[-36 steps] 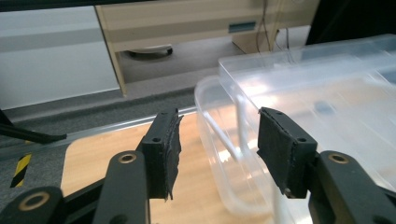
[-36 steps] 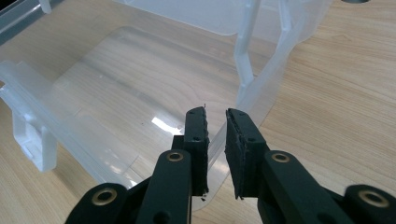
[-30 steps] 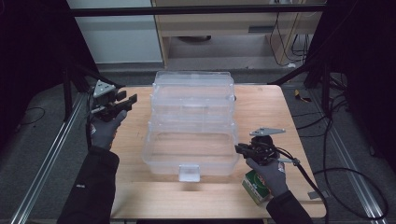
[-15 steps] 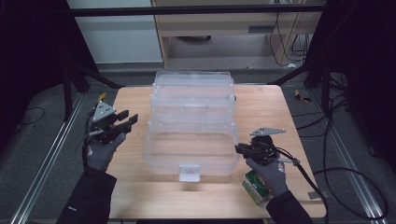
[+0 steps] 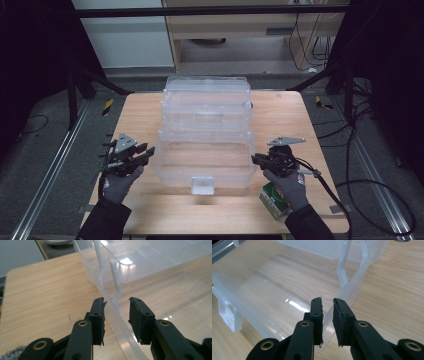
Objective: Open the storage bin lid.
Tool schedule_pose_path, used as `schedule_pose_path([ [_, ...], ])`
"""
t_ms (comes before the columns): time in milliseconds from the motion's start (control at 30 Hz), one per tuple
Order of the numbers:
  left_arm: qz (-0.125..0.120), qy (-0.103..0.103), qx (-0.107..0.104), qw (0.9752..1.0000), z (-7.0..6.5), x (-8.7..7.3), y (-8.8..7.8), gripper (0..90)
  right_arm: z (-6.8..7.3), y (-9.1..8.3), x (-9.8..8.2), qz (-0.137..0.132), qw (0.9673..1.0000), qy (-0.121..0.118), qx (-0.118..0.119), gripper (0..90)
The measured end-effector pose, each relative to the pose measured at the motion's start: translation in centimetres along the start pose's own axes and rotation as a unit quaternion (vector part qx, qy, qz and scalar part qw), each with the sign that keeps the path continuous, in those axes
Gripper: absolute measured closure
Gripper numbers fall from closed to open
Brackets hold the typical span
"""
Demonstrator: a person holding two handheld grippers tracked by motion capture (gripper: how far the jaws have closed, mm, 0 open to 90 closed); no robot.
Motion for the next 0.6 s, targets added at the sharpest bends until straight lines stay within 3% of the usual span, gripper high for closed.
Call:
schedule_pose_path([
  [267, 0.031, 0.003, -0.005, 0.9995, -0.4, -1.3, 1.1, 64.5, 0.1, 0.0, -0.1, -0.002, 1.0, -0.002, -0.006, 78.1],
  [433, 0.034, -0.004, -0.022, 0.9992, -0.8, -1.4, 1.2, 72.6, 0.1, 0.0, 0.0, -0.001, 1.0, -0.003, -0.005, 78.2],
  [600, 0.031, -0.002, -0.015, 0.9994, -1.0, -1.4, 0.9, 76.6, 0.1, 0.0, 0.0, 0.0, 1.0, -0.001, -0.006, 78.4],
])
Point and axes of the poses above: each handheld gripper's, and its own axes: y roughly forward along the jaws, x roughly out of its top, z roughly to its left, the point moved 4 cm from there along y, roughly forward along the jaws, and after that the axes turned 9 degrees about x, right-handed, at the moved point
